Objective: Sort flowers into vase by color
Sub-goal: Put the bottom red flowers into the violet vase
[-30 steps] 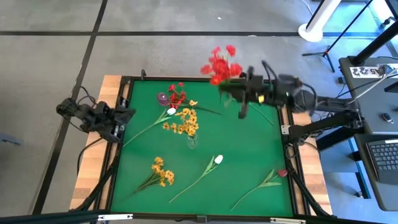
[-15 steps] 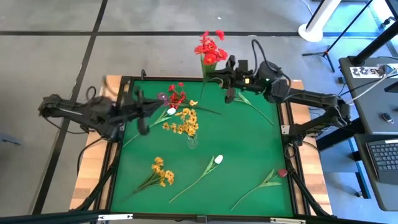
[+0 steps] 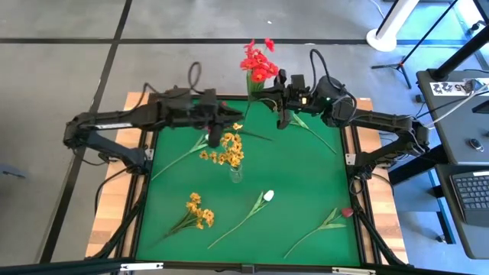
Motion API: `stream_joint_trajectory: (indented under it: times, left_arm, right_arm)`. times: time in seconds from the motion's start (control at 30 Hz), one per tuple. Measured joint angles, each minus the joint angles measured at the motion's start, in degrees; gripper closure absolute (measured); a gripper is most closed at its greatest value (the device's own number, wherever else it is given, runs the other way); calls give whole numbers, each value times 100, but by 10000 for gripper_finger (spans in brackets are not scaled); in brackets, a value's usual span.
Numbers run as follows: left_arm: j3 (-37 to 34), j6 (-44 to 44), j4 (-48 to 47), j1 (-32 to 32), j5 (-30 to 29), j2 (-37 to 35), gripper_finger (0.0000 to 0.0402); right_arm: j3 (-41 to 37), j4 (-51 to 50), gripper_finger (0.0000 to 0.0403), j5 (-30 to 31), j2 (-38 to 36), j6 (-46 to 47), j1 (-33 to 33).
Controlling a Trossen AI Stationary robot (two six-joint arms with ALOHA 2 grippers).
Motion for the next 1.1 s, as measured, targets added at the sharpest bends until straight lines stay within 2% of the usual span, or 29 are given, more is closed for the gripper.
stream_joint_trajectory:
  times: [0.17, 0.3, 0.53, 0.9, 1.1]
  left_arm:
    - [123, 162, 191, 77, 36, 344, 273]
    - [123, 367, 379, 86, 36, 367, 258]
    - [127, 437, 754, 87, 40, 362, 259]
    - [127, 292, 749, 176, -193, 372, 260]
    - [132, 210, 754, 211, -240, 655, 286]
  right_arm:
    - [0, -12, 402, -5, 0, 5, 0]
    - [0, -135, 402, -6, -4, 6, 0]
    - [0, -370, 402, -14, -4, 7, 2]
    - [0, -369, 402, -20, -4, 102, 7]
    - [-1, -370, 402, -71, -4, 104, 7]
